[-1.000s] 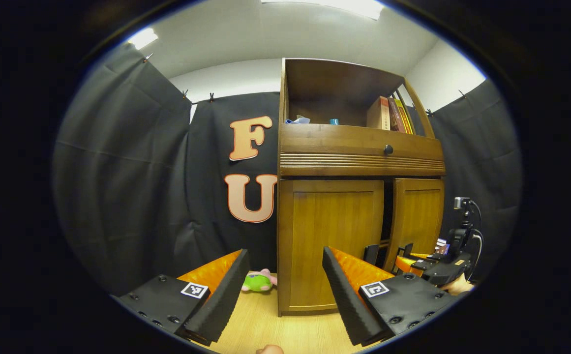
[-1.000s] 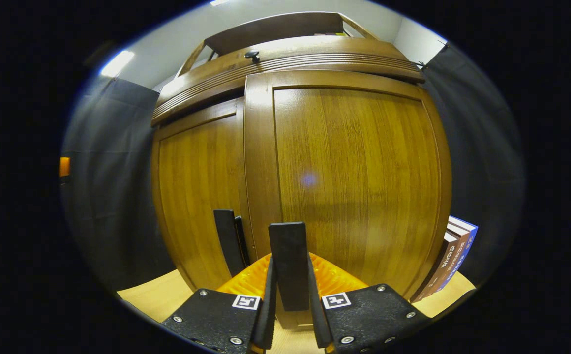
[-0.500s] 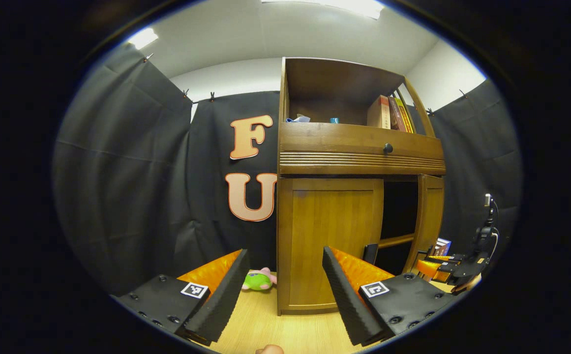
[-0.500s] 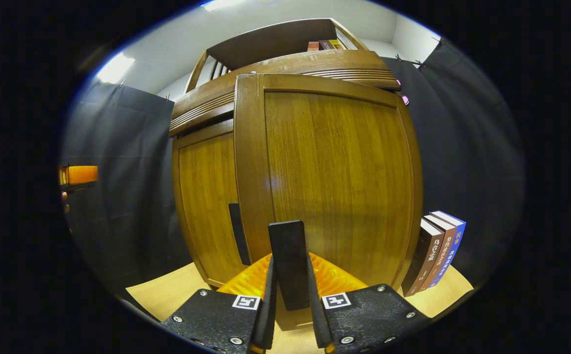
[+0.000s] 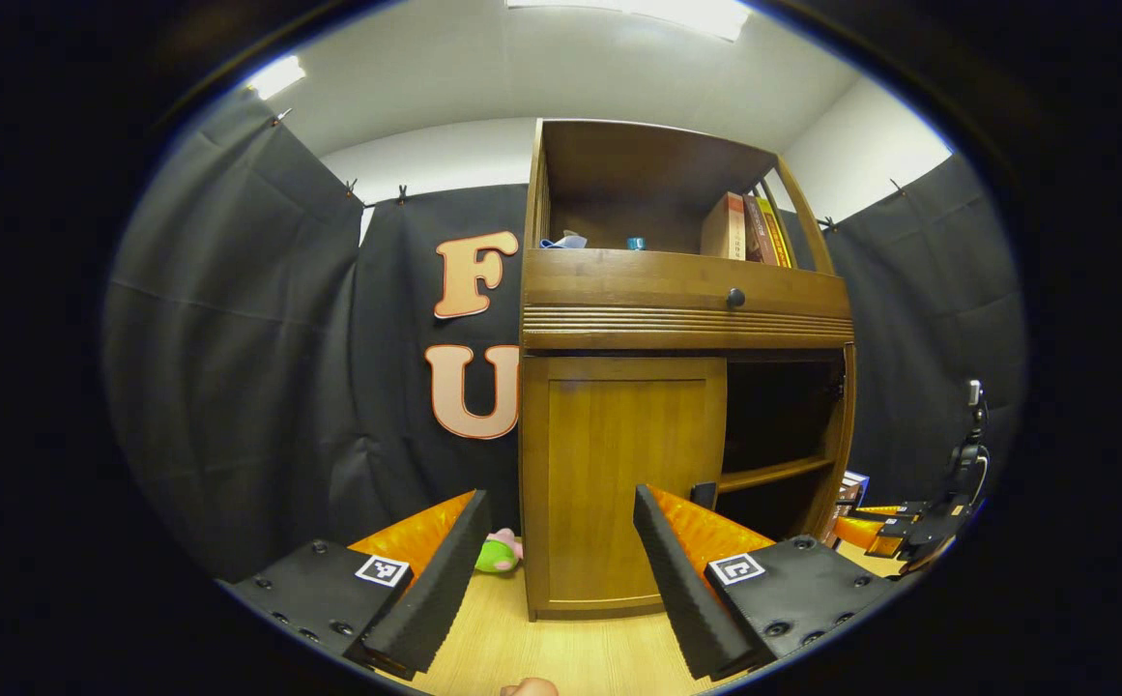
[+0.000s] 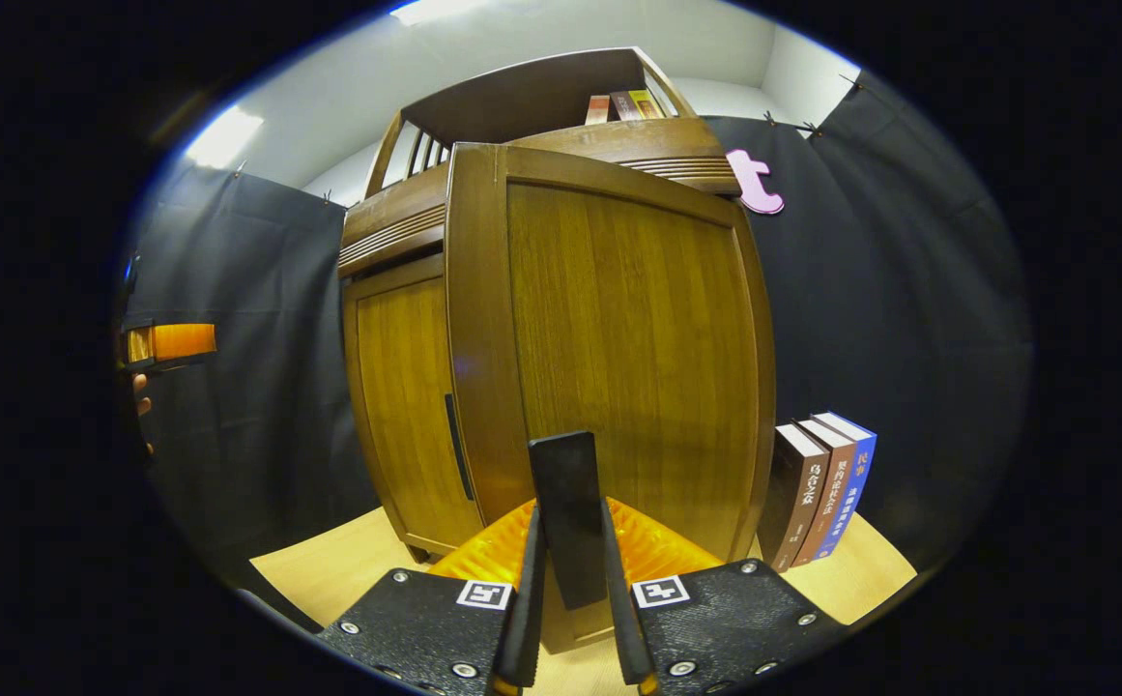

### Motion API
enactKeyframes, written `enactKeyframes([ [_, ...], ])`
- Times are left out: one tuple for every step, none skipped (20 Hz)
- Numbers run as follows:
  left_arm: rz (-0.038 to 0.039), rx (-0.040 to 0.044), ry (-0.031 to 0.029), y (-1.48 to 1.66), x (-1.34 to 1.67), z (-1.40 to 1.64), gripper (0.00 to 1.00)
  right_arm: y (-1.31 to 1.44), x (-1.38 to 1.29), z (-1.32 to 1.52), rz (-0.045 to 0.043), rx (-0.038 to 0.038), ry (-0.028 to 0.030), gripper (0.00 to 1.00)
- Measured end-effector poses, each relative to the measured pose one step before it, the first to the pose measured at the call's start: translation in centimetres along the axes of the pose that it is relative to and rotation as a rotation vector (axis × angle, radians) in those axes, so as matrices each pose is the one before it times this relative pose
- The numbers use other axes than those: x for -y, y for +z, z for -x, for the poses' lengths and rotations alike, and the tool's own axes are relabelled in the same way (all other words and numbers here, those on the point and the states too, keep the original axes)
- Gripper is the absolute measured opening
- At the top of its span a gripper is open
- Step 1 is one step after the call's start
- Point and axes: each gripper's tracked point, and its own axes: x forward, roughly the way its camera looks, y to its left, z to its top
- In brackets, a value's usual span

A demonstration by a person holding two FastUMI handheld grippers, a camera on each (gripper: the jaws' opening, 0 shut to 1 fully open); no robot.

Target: Open the right door of the double-door shoe cabinet with the right hand, and open the left door with the left hand.

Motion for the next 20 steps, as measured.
enactKeyframes([
  [0.00204, 0.00030, -0.00957, 0.024, 0.383, -0.020, 0.96, 0.046, 0.337, 0.318, -0.00068, 0.00100, -0.00804, 0.31],
  [0.00113, -0.00069, -0.00855, -0.023, 0.350, 0.050, 0.96, -0.003, 0.224, 0.351, 0.00253, 0.00007, -0.00757, 0.31],
  [-0.00076, -0.00223, -0.00812, 0.029, 0.330, -0.023, 0.96, 0.025, 0.416, 0.524, 0.00102, 0.00096, -0.00706, 0.31],
  [-0.00125, -0.00204, -0.00606, -0.059, 0.259, -0.017, 0.96, 0.012, 0.446, 0.433, -0.00034, -0.00028, -0.00756, 0.31],
  [-0.00196, -0.00120, -0.00382, 0.036, 0.265, -0.077, 0.96, 0.033, 0.424, 0.510, -0.00062, -0.00079, -0.00823, 0.40],
  [-0.00223, 0.00042, -0.00299, 0.070, 0.266, 0.012, 0.95, -0.037, 0.578, 0.474, -0.00113, -0.00533, -0.01016, 0.31],
  [-0.00129, 0.00200, -0.00230, 0.051, 0.186, -0.039, 0.96, -0.078, 0.445, 0.436, -0.00491, -0.00399, -0.01096, 0.31],
  [-0.00022, 0.00190, -0.00291, 0.043, 0.201, 0.011, 0.96, -0.129, 0.148, 0.387, -0.00637, -0.00464, 0.00400, 0.31],
  [0.00090, 0.00150, -0.00347, 0.098, 0.265, -0.050, 0.96, 0.033, 0.559, 0.770, -0.00382, -0.00588, -0.01449, 0.30],
  [0.00097, 0.00042, -0.00334, 0.037, 0.267, -0.126, 0.96, 0.006, 0.323, -0.246, 0.00709, -0.00177, -0.01160, 0.22],
  [0.00091, 0.00072, -0.00319, -0.011, 0.246, -0.025, 0.96, 0.076, 0.307, 0.573, 0.01157, -0.00083, -0.00925, 0.30],
  [-0.00157, -0.00038, -0.00315, 0.024, 0.239, -0.074, 0.96, 0.050, 0.485, 0.341, 0.01019, -0.00061, -0.01030, 0.19],
  [-0.00350, -0.00101, -0.00279, -0.063, 0.319, -0.018, 0.96, 0.149, 0.337, 0.225, 0.00935, 0.00071, -0.00956, 0.18],
  [-0.00428, -0.00163, -0.00304, -0.062, 0.236, -0.079, 0.96, -0.045, 0.426, 0.090, 0.00732, -0.00207, -0.00912, 0.16],
  [-0.00388, -0.00174, -0.00437, -0.237, 0.304, -0.109, 0.96, 0.071, 0.336, 0.246, 0.00351, -0.00085, -0.00831, 0.16],
  [-0.00285, -0.00148, -0.00470, 0.029, 0.291, -0.011, 0.96, 0.047, 0.427, 0.222, 0.00174, -0.00126, -0.00589, 0.14],
  [-0.00159, -0.00047, -0.00382, 0.046, 0.263, -0.111, 0.96, 0.022, 0.414, 0.259, -0.00840, -0.00309, -0.00698, 0.14],
  [0.00018, 0.00110, -0.00325, 0.139, 0.229, -0.156, 0.96, 0.012, 0.445, 0.171, -0.00597, -0.00104, -0.00594, 0.14],
  [0.00098, 0.00289, -0.00332, 0.002, 0.218, -0.084, 0.96, 0.062, 0.433, 0.234, 0.00074, -0.00200, -0.00593, 0.13],
  [0.00002, 0.00285, -0.00152, 0.099, 0.131, -0.024, 0.96, -0.012, 0.452, 0.236, 0.00070, 0.00155, -0.00655, 0.12],
])
